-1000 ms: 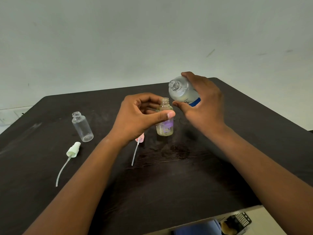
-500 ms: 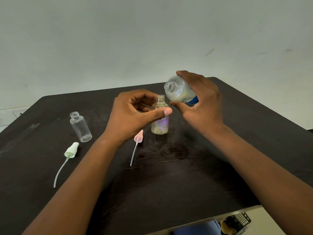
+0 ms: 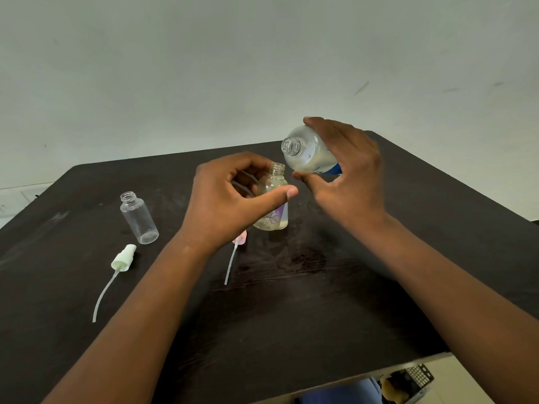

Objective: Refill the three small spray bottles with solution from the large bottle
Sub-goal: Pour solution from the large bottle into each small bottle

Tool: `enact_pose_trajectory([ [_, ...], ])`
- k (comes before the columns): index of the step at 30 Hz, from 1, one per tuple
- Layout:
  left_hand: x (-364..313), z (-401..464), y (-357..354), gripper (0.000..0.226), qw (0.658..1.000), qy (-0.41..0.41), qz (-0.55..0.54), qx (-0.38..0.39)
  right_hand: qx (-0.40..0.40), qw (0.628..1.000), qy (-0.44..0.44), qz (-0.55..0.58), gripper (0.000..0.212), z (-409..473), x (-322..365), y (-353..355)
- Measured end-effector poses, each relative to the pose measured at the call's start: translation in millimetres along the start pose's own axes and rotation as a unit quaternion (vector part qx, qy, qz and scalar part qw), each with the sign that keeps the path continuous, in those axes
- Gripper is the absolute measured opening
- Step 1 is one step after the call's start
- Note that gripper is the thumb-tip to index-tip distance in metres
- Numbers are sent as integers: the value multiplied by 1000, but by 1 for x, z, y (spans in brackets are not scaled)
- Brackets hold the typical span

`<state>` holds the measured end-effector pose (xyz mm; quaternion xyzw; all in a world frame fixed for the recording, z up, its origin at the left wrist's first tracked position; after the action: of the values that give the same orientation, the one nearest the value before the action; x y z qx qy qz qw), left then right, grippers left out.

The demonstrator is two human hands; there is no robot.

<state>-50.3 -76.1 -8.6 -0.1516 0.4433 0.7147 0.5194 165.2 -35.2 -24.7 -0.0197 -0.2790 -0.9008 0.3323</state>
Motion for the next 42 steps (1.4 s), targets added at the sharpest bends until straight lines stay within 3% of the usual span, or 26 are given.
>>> enact_pose_trajectory([
  [11,-2,-1,0,46,1000,-7,1,9,-10,1000,14,-16,75,0,3,2],
  [42,-1,-1,-3,44,1000,3,-10,16,-13,999,47,-14,71,-1,4,3],
])
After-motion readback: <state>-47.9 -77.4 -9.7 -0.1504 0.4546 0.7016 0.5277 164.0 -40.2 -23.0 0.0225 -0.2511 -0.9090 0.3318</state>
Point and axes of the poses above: each hand's wrist, its own z-axis towards the middle knuckle, its own y-axis out of the back of the hand, x = y × z, the point moved 1 cm from there along z, towards the middle knuckle, and after that the axes turned 8 degrees about x, right-handed, at the moved point
